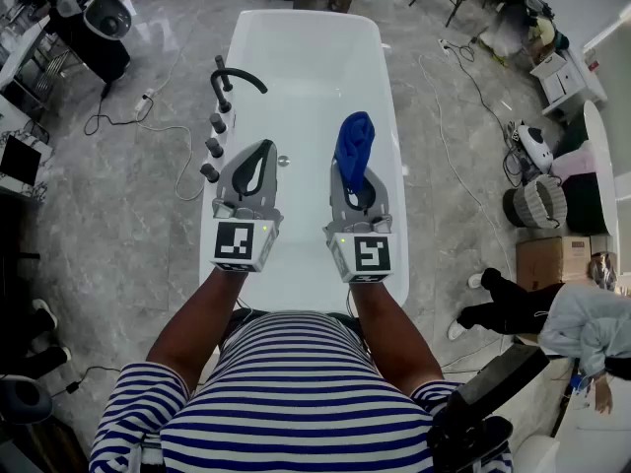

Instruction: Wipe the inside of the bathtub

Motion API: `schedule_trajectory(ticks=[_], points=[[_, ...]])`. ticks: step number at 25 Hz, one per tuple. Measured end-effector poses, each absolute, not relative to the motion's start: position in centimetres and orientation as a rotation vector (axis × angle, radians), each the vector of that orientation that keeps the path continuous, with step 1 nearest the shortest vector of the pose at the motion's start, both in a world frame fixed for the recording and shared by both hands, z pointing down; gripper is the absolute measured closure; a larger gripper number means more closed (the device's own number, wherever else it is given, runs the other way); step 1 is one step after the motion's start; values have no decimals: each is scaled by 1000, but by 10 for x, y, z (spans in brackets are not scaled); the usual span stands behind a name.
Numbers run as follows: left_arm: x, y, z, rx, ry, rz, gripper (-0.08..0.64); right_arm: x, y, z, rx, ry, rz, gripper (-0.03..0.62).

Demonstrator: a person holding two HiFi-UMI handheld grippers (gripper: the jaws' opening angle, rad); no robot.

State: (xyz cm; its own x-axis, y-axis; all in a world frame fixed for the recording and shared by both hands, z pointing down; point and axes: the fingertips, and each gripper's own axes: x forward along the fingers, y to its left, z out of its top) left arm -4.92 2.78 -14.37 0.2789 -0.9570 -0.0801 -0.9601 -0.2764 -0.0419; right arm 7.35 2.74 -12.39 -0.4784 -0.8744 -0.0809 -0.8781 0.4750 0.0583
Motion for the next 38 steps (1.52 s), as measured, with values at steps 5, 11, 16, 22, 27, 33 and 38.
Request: schedule_trajectory(ticks=[5, 11, 16, 22, 27, 33, 38], points=[[-50, 23, -141, -2443, 1833, 61, 558, 73, 24, -123, -1577, 2653, 137, 545], [-47, 20, -135, -2446, 1831, 67, 558, 76, 21, -113, -1571, 2689, 154, 545], [-40, 10, -128, -2407, 1809, 144, 558, 82, 13, -101, -1555, 2703, 162, 544], [-65, -45, -107, -2378, 1824, 185, 558, 61, -41, -53, -1560, 2921, 248, 545], [-96, -93, -37, -2369, 1866, 231, 558, 33, -96, 67, -1470, 3241, 290, 545], [-127, -126, 80, -2337, 1904, 249, 558, 6, -130, 247, -1213, 3628, 582, 545], [-133, -144, 177, -2324, 1893, 193, 558, -11, -141, 389, -963, 3880, 740, 545]])
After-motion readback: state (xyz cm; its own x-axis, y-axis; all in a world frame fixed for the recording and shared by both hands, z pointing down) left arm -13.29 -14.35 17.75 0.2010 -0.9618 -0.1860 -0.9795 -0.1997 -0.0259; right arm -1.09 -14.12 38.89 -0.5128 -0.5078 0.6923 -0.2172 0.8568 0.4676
